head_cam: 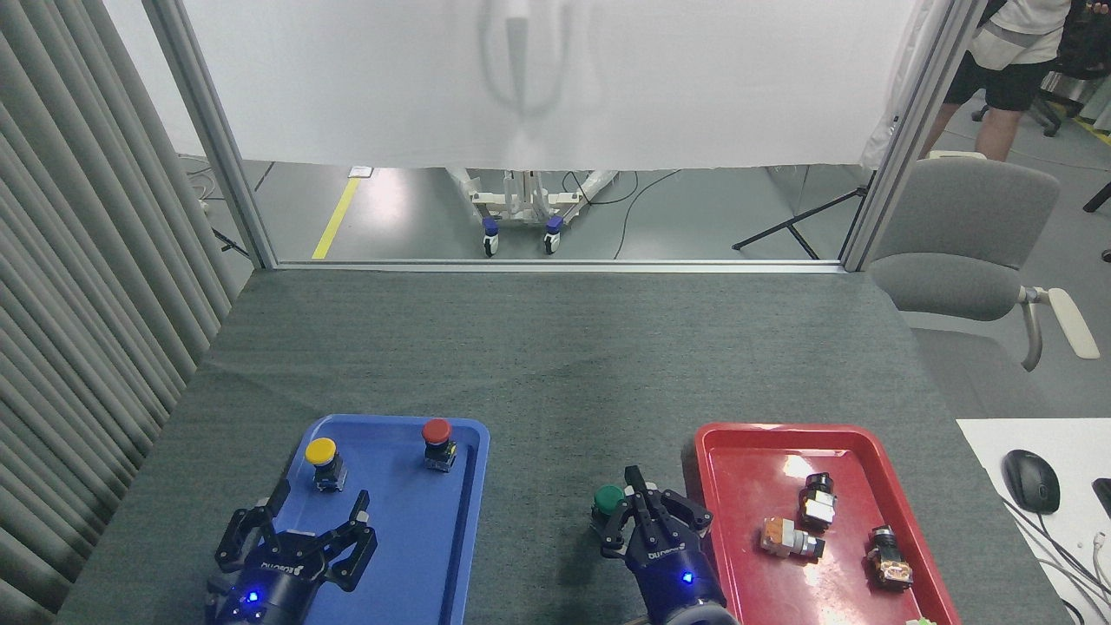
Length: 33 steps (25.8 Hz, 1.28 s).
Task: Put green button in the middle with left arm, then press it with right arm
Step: 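Lift the right gripper off the green button and retract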
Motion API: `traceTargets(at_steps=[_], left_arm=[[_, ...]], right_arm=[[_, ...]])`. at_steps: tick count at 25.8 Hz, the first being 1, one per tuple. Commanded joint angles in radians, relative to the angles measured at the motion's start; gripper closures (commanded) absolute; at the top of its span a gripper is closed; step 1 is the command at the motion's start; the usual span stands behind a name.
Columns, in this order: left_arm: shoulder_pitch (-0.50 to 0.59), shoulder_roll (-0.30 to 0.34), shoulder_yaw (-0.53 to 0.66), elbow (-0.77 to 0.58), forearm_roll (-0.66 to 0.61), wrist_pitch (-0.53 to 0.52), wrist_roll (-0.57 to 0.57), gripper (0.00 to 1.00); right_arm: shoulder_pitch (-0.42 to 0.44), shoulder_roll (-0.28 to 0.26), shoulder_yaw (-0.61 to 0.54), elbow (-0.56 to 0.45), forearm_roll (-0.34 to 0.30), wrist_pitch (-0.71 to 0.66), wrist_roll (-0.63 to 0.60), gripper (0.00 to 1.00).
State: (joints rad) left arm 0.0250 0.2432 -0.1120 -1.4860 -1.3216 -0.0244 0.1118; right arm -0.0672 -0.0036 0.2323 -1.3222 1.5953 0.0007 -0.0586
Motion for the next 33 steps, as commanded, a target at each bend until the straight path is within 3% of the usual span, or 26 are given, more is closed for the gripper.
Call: traceTargets(at_steps=[1, 6, 14, 20, 22, 23, 25, 26, 33], left_arm=[[0.001, -0.005, 0.008, 0.007, 0.004, -0.005, 0.002, 0.00], [-0.017, 0.002, 0.012, 0.021, 0.005, -0.005, 0.002, 0.00], [-0.045, 0.007, 0.012, 0.020, 0.004, -0.008, 0.002, 0.00], [-0.045, 0.005, 0.012, 0.021, 0.004, -0.008, 0.002, 0.00], [-0.043, 0.005, 0.012, 0.021, 0.005, -0.008, 0.000, 0.00], [-0.043, 0.005, 0.012, 0.021, 0.005, -0.008, 0.002, 0.00], [-0.043, 0.004, 0.012, 0.021, 0.005, -0.008, 0.002, 0.00], [-0.043, 0.004, 0.012, 0.023, 0.005, -0.008, 0.000, 0.00], [-0.043, 0.002, 0.012, 0.023, 0.005, -0.008, 0.002, 0.00]], right_arm=[[-0.022, 0.008, 0.016, 0.066, 0.000, 0.001, -0.001, 1.00], [-0.039, 0.011, 0.028, 0.129, 0.002, 0.030, -0.001, 1.00], [-0.039, 0.008, 0.032, 0.149, -0.002, 0.030, 0.000, 1.00], [-0.031, 0.004, 0.036, 0.021, -0.014, 0.047, -0.004, 0.95], [-0.017, 0.002, 0.027, -0.034, -0.015, 0.047, -0.004, 0.80], [-0.006, 0.001, 0.024, -0.057, -0.015, 0.047, -0.006, 0.63], [0.017, -0.006, -0.010, -0.092, -0.015, 0.045, -0.012, 0.19], [0.030, -0.012, -0.031, -0.109, -0.015, 0.042, -0.013, 0.04], [0.138, -0.075, -0.131, -0.242, -0.017, 0.041, -0.006, 0.00]])
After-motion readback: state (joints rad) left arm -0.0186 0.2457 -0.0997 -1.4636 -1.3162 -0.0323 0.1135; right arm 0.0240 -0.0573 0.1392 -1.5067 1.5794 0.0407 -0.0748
